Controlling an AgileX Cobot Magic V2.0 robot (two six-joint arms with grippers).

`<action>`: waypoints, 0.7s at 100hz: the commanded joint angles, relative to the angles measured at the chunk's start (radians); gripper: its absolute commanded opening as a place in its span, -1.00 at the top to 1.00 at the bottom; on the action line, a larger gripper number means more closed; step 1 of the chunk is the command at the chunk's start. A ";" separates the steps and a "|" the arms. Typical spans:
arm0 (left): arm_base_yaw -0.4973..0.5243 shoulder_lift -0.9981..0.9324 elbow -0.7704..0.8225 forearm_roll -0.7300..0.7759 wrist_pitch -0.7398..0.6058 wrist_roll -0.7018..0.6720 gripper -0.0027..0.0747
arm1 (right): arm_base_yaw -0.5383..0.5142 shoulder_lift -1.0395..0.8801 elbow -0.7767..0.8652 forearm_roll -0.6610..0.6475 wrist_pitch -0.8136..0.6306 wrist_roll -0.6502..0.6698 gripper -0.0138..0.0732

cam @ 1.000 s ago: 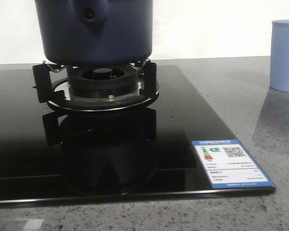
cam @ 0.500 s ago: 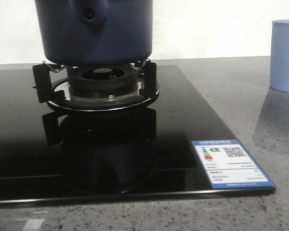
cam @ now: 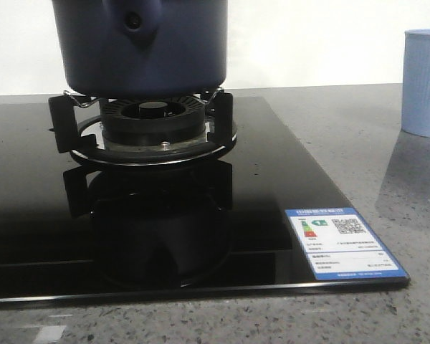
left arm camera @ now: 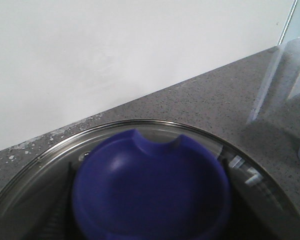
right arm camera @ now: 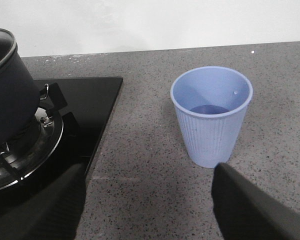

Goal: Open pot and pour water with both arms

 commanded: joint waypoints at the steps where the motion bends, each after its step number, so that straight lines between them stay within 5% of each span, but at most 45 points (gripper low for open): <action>1: -0.007 -0.030 -0.041 -0.007 -0.069 0.001 -0.03 | 0.003 0.004 -0.037 0.006 -0.067 -0.009 -0.43; 36: 0.008 -0.136 -0.043 -0.003 -0.063 0.001 0.03 | 0.003 0.004 0.017 -0.034 -0.183 -0.009 -0.43; 70: 0.140 -0.301 -0.043 0.034 -0.051 0.003 0.03 | 0.003 0.111 0.174 -0.073 -0.416 -0.024 -0.43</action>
